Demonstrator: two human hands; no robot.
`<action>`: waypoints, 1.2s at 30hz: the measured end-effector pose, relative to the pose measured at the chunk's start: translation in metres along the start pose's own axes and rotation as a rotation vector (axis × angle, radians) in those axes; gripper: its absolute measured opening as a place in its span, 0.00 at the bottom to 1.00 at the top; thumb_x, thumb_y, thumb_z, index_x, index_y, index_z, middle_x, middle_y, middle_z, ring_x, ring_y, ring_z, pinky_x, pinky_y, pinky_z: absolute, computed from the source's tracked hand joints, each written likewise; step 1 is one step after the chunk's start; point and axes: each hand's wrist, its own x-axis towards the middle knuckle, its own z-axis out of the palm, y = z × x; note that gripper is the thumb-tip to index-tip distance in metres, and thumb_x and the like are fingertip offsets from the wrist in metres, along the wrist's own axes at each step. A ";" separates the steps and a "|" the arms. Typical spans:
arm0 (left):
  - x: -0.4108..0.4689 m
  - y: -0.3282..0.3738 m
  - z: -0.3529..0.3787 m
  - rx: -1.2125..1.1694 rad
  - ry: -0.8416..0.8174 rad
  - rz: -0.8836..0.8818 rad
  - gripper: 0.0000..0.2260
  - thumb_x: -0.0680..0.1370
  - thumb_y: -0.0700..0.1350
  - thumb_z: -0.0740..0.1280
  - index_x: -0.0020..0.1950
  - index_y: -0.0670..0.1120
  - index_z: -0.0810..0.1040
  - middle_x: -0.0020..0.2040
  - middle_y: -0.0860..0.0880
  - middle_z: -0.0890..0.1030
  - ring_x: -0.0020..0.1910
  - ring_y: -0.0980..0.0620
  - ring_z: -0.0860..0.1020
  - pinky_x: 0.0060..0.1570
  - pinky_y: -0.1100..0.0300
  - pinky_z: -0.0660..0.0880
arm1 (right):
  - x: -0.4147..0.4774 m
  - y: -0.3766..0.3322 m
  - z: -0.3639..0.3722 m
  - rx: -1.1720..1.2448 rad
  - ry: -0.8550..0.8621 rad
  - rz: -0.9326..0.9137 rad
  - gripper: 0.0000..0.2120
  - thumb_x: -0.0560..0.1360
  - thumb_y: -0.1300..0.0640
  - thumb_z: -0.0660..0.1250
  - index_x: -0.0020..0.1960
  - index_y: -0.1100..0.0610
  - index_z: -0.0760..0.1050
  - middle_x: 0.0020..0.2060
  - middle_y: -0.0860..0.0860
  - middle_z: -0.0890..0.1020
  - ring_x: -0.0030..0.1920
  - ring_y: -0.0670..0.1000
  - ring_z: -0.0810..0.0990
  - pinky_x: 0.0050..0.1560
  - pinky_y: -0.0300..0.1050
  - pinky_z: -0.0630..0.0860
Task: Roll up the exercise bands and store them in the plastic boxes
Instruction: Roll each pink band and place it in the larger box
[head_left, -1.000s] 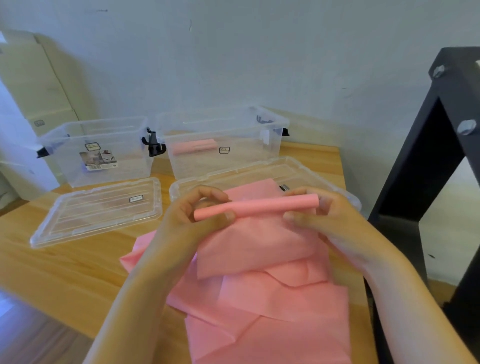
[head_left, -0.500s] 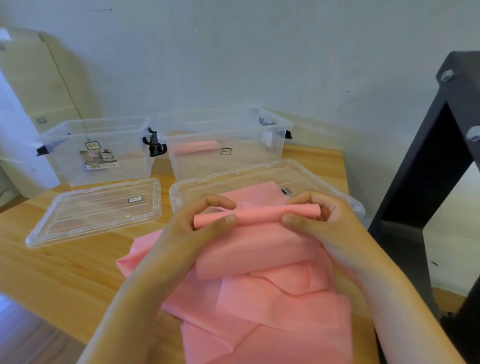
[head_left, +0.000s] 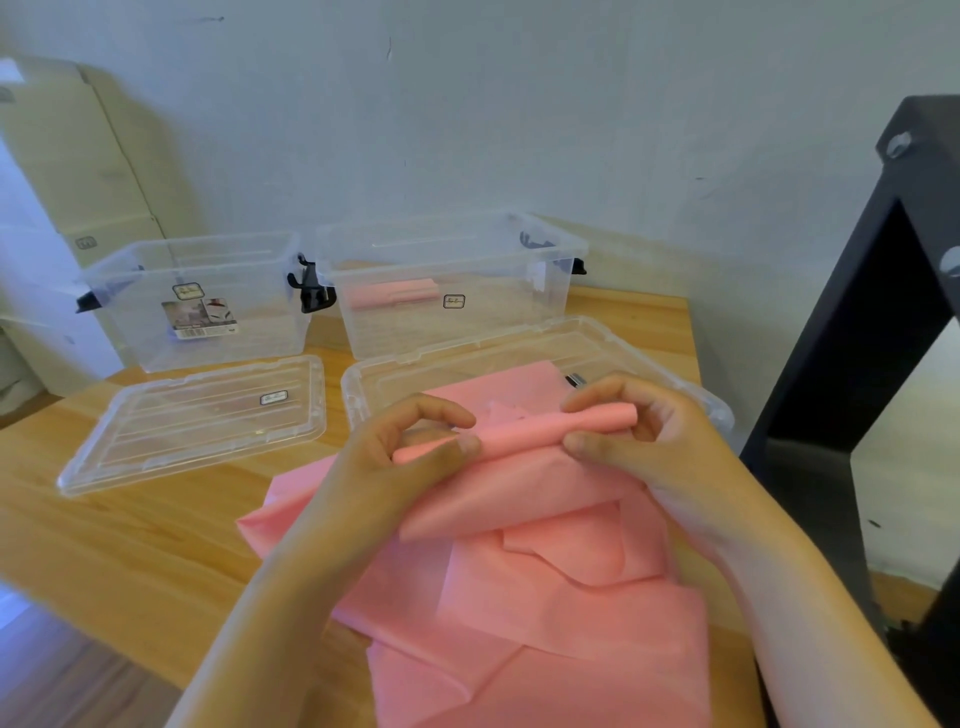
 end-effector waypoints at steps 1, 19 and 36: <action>0.000 0.000 0.000 -0.009 0.001 0.003 0.17 0.62 0.56 0.74 0.47 0.52 0.81 0.48 0.42 0.83 0.40 0.52 0.79 0.40 0.56 0.72 | 0.000 0.000 -0.001 -0.011 -0.015 0.010 0.14 0.62 0.62 0.78 0.45 0.55 0.80 0.38 0.42 0.80 0.40 0.40 0.77 0.40 0.29 0.72; 0.001 0.001 0.000 -0.043 0.005 -0.003 0.17 0.62 0.55 0.76 0.45 0.50 0.81 0.44 0.47 0.82 0.41 0.50 0.78 0.45 0.53 0.71 | -0.002 0.001 -0.002 -0.011 0.008 -0.004 0.11 0.62 0.67 0.76 0.42 0.57 0.81 0.40 0.48 0.83 0.43 0.46 0.80 0.43 0.34 0.75; 0.002 0.006 -0.006 -0.064 0.010 0.020 0.11 0.64 0.43 0.75 0.44 0.49 0.80 0.46 0.43 0.86 0.41 0.52 0.82 0.39 0.66 0.76 | -0.003 -0.002 0.004 -0.006 0.010 -0.054 0.12 0.65 0.74 0.72 0.44 0.61 0.78 0.40 0.48 0.84 0.43 0.46 0.80 0.44 0.37 0.76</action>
